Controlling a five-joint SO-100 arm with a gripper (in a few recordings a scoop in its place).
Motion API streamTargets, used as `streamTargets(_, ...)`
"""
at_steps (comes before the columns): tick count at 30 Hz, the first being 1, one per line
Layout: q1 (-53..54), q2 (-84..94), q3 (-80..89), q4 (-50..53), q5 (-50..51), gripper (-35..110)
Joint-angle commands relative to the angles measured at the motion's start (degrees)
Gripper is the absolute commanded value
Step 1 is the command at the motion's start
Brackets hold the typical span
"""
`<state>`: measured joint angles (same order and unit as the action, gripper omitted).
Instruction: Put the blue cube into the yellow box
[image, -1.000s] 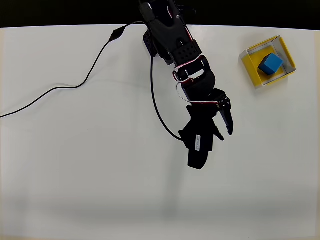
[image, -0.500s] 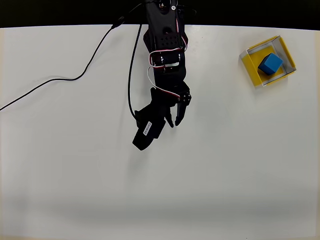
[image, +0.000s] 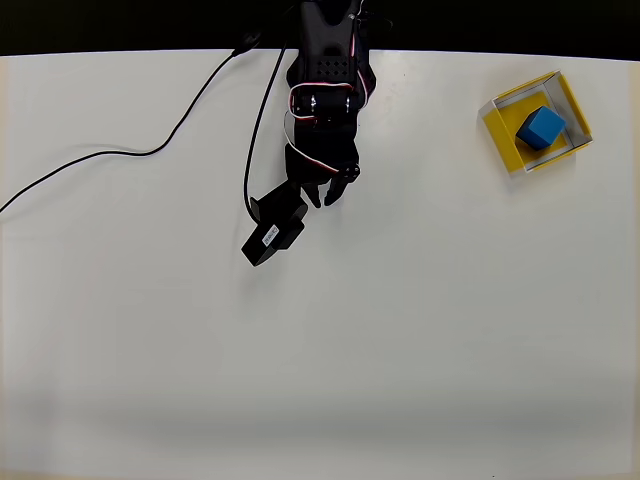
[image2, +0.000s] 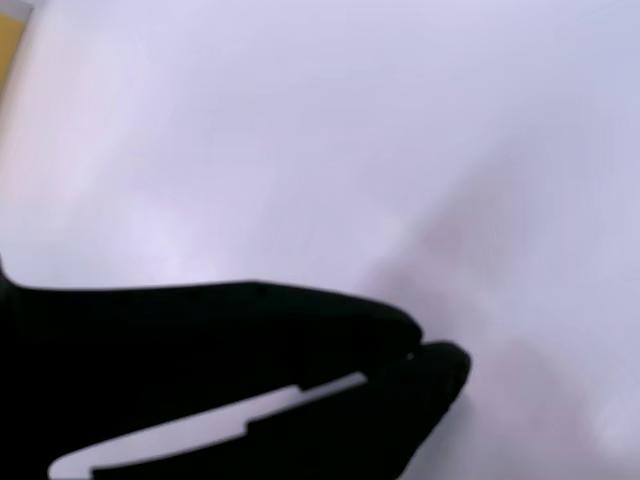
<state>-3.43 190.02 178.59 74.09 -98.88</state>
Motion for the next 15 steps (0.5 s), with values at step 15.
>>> streamTargets(15,0.18,1.41,1.58,3.52,8.26,0)
